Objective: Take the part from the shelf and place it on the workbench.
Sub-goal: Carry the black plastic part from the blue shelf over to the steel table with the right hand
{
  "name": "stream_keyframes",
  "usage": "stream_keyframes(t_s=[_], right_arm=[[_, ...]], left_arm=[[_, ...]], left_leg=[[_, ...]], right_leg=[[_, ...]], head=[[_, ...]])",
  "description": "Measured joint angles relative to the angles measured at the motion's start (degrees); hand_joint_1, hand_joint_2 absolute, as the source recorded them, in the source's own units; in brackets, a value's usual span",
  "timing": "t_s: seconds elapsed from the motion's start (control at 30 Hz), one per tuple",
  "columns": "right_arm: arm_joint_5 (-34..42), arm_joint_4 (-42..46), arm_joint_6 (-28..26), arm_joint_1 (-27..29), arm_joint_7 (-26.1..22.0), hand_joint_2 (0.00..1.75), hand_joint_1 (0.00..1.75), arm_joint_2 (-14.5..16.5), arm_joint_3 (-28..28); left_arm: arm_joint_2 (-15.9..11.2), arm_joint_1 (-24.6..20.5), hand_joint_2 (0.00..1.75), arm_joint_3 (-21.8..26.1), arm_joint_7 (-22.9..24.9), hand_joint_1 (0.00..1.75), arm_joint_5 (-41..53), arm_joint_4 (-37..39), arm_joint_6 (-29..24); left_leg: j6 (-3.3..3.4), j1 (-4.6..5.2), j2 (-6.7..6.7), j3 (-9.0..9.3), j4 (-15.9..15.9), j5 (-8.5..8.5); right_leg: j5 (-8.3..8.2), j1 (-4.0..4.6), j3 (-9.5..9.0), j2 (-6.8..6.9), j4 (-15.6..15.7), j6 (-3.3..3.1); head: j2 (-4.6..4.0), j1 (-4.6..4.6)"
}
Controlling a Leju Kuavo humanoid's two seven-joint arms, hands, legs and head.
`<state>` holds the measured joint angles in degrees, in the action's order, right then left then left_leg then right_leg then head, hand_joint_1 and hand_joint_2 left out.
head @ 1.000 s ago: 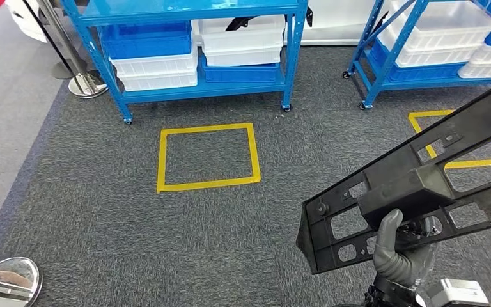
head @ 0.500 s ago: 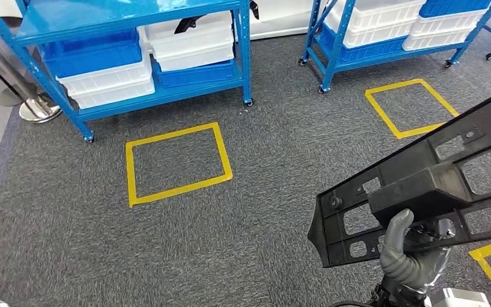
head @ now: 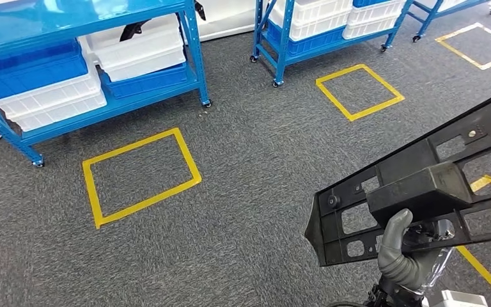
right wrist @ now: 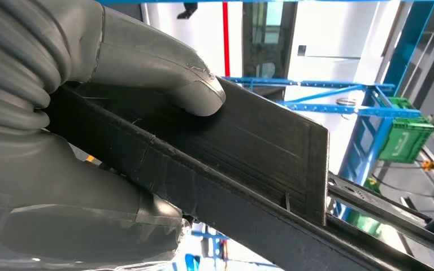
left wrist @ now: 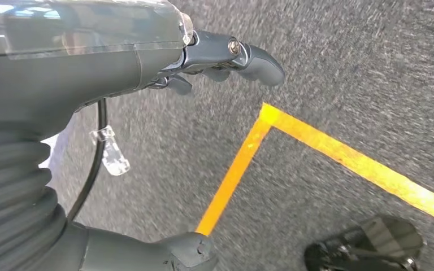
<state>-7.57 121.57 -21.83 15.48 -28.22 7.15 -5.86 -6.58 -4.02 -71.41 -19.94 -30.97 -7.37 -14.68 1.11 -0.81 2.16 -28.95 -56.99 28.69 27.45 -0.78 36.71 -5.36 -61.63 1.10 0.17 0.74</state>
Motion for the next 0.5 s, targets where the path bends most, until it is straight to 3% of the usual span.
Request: stream_keyframes(t_s=[0.07,0.1,0.13,0.17,0.2,0.27,0.33,0.4,0.43,0.5], right_arm=[[0.0,0.0,0.1,-0.2,0.0,1.75,1.75,0.0,0.0],[0.1,0.0,0.3,-0.2,0.1,1.75,1.75,0.0,0.0],[0.2,0.0,0.5,-0.2,0.3,1.75,1.75,0.0,-0.1],[0.5,-0.1,0.7,-0.3,0.4,1.75,1.75,0.0,-0.1],[0.9,-0.2,1.0,-0.5,0.7,1.75,1.75,0.0,-0.1],[1.8,-0.3,1.5,-1.1,1.1,1.75,1.75,0.0,-0.1],[2.3,-0.4,1.8,-1.6,1.3,1.75,1.75,0.0,-0.1],[2.5,-0.4,1.8,-1.7,1.4,1.75,1.75,0.0,-0.1],[2.7,-0.4,1.9,-1.7,1.4,1.75,1.75,-0.1,-0.1],[3.6,-0.5,2.6,-1.8,1.4,1.75,1.75,-0.1,-0.1]], left_arm=[[0.0,0.2,1.75,0.0,0.0,0.00,0.0,0.0,0.0],[0.0,0.3,1.75,-0.1,0.0,0.00,0.1,0.0,0.0],[0.0,0.4,1.75,-0.1,0.0,0.00,0.1,0.0,0.0],[0.0,0.4,1.75,-0.2,0.0,0.00,0.2,0.0,0.0],[0.0,0.3,1.75,-0.3,0.0,0.00,0.2,0.0,0.0],[0.1,0.0,1.75,-0.4,0.0,0.00,0.3,0.0,0.0],[0.1,-0.3,1.75,-0.5,0.0,0.00,0.3,0.0,0.1],[0.1,-0.6,1.75,-0.6,0.0,0.00,0.3,0.0,0.1],[0.2,-0.7,1.75,-0.7,0.0,0.00,0.3,0.0,0.0],[0.2,-0.8,1.75,-0.9,-0.3,0.00,0.2,0.0,-0.1]], left_leg=[[0.30,0.09,-1.74,-0.01,0.2,-0.18],[0.33,0.18,-2.68,-0.07,0.2,-0.15],[0.34,0.23,-3.57,-0.12,0.1,-0.11],[0.31,0.25,-4.45,-0.18,0.1,-0.05],[0.21,0.24,-5.26,-0.19,0.0,0.03],[-0.18,0.37,-6.64,-0.15,-0.2,0.31],[-0.76,0.63,-7.72,-0.04,-0.4,0.66],[-1.31,0.69,-8.73,0.26,-0.4,0.83],[-1.63,0.54,-8.61,0.35,-0.5,1.04],[-2.12,0.24,-6.40,-0.49,-2.7,2.88]], right_leg=[[3.65,0.04,2.84,3.26,-6.1,0.23],[5.15,-0.04,4.29,4.04,-9.4,0.37],[5.74,-0.12,5.03,4.52,-11.3,0.48],[5.32,-0.18,4.79,4.92,-11.4,0.54],[3.98,-0.22,3.39,5.44,-9.3,0.53],[1.01,-0.10,-1.14,7.52,-2.0,0.27],[-0.01,0.25,-3.56,8.77,2.5,-0.29],[-0.03,0.52,-3.46,7.85,2.9,-0.89],[-0.14,0.48,-3.42,7.24,3.1,-1.20],[-0.43,0.26,-3.43,6.16,3.4,-1.82]], head=[[0.01,0.24],[0.01,0.26],[0.01,0.27],[0.01,0.28],[0.01,0.29],[0.00,0.28],[0.01,0.15],[0.01,0.05],[0.01,0.03],[0.00,-0.09]])
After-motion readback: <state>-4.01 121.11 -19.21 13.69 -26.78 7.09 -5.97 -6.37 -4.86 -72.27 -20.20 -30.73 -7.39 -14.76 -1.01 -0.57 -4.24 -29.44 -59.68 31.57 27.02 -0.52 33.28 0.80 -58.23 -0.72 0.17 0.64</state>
